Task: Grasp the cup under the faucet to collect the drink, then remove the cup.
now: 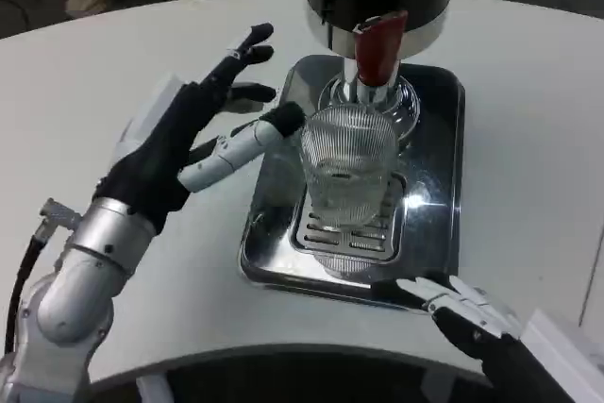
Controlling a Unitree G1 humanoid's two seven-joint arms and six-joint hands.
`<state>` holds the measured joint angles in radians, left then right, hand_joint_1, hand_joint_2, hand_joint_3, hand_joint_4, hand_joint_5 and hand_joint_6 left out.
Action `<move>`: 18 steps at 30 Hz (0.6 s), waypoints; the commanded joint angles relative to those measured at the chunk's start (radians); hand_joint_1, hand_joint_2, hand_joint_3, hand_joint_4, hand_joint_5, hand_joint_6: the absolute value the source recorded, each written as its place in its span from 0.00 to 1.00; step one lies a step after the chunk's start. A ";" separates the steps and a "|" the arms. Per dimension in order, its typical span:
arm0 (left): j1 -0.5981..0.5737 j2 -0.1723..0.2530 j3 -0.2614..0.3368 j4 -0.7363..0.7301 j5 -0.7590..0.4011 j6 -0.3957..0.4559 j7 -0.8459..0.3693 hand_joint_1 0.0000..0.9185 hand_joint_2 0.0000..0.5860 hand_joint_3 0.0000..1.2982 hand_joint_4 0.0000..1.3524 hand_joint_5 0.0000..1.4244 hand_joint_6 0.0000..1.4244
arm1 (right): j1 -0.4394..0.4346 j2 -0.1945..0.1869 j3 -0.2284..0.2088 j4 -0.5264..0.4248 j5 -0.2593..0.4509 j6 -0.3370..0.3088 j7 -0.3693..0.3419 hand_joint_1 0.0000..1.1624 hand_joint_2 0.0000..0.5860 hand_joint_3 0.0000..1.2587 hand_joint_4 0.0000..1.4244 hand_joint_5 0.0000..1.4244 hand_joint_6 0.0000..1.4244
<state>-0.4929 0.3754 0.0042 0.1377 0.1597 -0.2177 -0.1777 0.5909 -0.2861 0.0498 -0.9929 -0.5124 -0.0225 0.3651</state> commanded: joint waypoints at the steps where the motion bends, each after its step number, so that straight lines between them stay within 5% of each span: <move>1: 0.039 0.018 0.039 -0.112 -0.061 0.051 -0.045 0.08 0.00 0.11 0.12 0.21 0.20 | 0.011 0.001 -0.003 0.000 0.006 -0.015 -0.012 0.54 0.87 0.15 0.08 0.03 0.00; 9: 0.026 0.062 0.120 -0.239 -0.292 0.172 -0.205 0.01 0.00 0.16 0.16 0.20 0.15 | 0.017 0.000 0.000 0.003 0.007 -0.020 -0.017 0.54 0.87 0.15 0.08 0.03 0.00; 18: -0.057 0.068 0.168 -0.102 -0.477 0.187 -0.359 0.00 0.00 0.16 0.13 0.21 0.13 | 0.031 0.001 0.002 -0.001 0.006 -0.028 -0.023 0.54 0.87 0.15 0.08 0.03 0.00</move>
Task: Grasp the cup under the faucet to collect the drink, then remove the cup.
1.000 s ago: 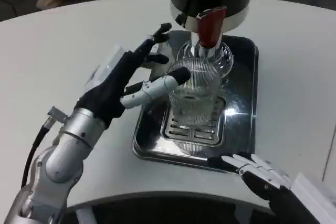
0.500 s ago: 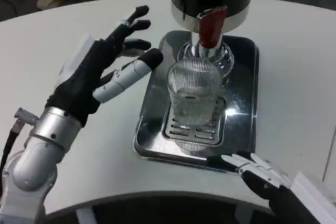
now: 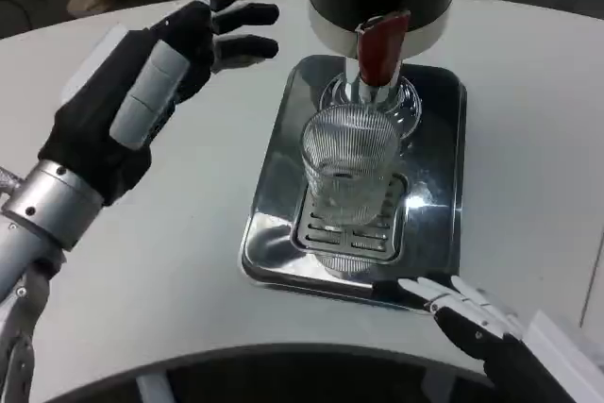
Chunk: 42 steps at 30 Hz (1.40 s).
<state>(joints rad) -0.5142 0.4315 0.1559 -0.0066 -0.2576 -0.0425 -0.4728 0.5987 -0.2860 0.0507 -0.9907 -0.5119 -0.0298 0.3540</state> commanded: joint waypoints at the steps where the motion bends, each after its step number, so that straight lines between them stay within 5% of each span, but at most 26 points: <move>1: -0.048 0.012 0.018 0.050 -0.080 0.019 -0.085 0.00 0.00 0.15 0.13 0.21 0.13 | 0.026 0.001 0.001 -0.004 0.006 -0.022 -0.013 0.54 0.87 0.15 0.08 0.03 0.00; 17: -0.146 -0.031 -0.017 0.050 -0.202 0.138 -0.208 0.00 0.00 0.11 0.09 0.17 0.12 | 0.028 0.001 -0.009 -0.007 0.013 -0.025 -0.015 0.54 0.87 0.15 0.08 0.03 0.00; 42: -0.275 -0.146 -0.087 0.164 -0.177 0.130 -0.210 0.00 0.00 0.11 0.08 0.17 0.11 | 0.033 0.006 -0.014 0.000 0.019 -0.020 -0.022 0.54 0.87 0.15 0.08 0.03 0.00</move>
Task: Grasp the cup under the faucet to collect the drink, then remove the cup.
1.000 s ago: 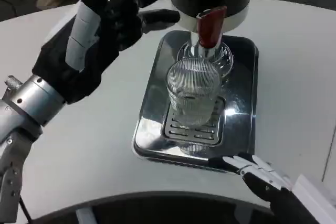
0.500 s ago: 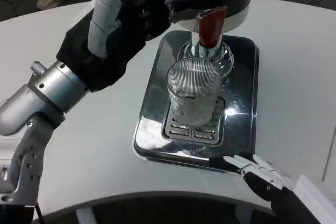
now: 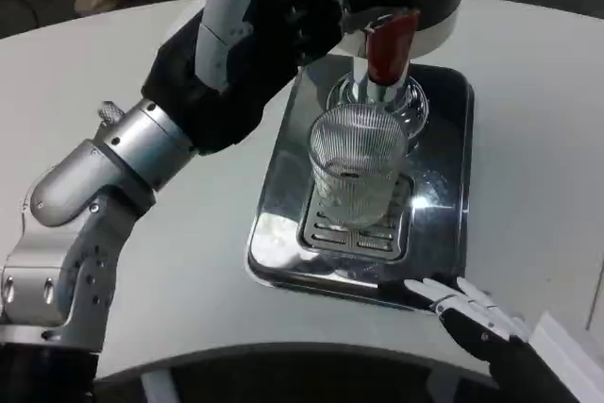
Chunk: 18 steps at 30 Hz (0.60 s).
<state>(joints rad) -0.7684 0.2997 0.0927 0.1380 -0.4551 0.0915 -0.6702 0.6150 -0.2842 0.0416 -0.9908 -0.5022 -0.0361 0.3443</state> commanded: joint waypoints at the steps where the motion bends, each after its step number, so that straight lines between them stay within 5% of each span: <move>1: -0.023 -0.016 -0.026 0.022 0.021 -0.006 -0.015 0.00 0.00 0.11 0.08 0.17 0.11 | 0.017 0.004 -0.005 0.000 0.010 -0.014 -0.013 0.54 0.87 0.15 0.08 0.03 0.00; 18: -0.018 -0.021 -0.049 -0.055 0.025 0.012 -0.037 0.00 0.01 0.11 0.08 0.17 0.11 | 0.015 0.004 0.000 0.005 0.012 -0.014 -0.017 0.54 0.87 0.15 0.08 0.03 0.00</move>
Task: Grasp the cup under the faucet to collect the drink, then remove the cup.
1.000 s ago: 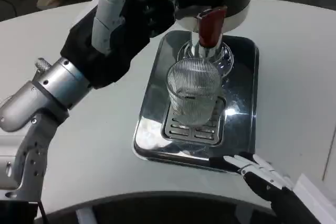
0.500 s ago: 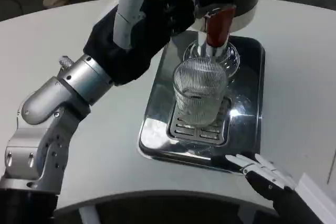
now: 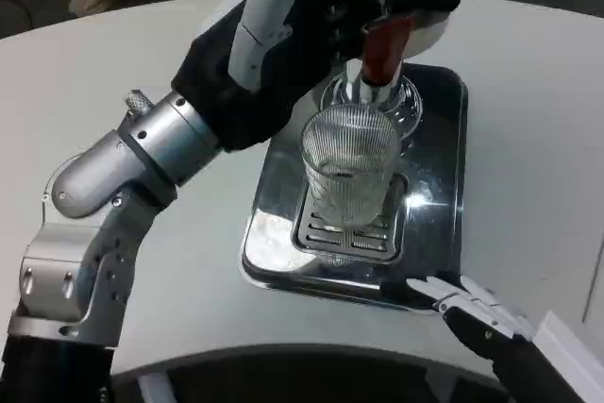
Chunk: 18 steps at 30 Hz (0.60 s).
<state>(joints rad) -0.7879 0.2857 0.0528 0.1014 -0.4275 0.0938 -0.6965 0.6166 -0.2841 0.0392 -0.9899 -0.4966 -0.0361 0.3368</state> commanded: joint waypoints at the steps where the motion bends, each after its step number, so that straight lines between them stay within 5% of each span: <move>1: 0.001 -0.007 -0.009 -0.018 -0.002 0.011 -0.010 0.00 0.01 0.11 0.08 0.17 0.11 | 0.013 0.004 0.003 0.004 0.006 -0.014 -0.010 0.54 0.87 0.15 0.08 0.03 0.00; 18: -0.001 0.060 -0.058 -0.030 0.093 -0.071 -0.071 0.00 0.02 0.12 0.09 0.17 0.09 | 0.019 0.007 0.009 0.000 0.006 -0.018 -0.016 0.54 0.87 0.15 0.08 0.03 0.00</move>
<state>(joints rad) -0.7883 0.3312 0.0188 0.0880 -0.3535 0.0389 -0.7296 0.6171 -0.2827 0.0454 -0.9895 -0.4966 -0.0362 0.3336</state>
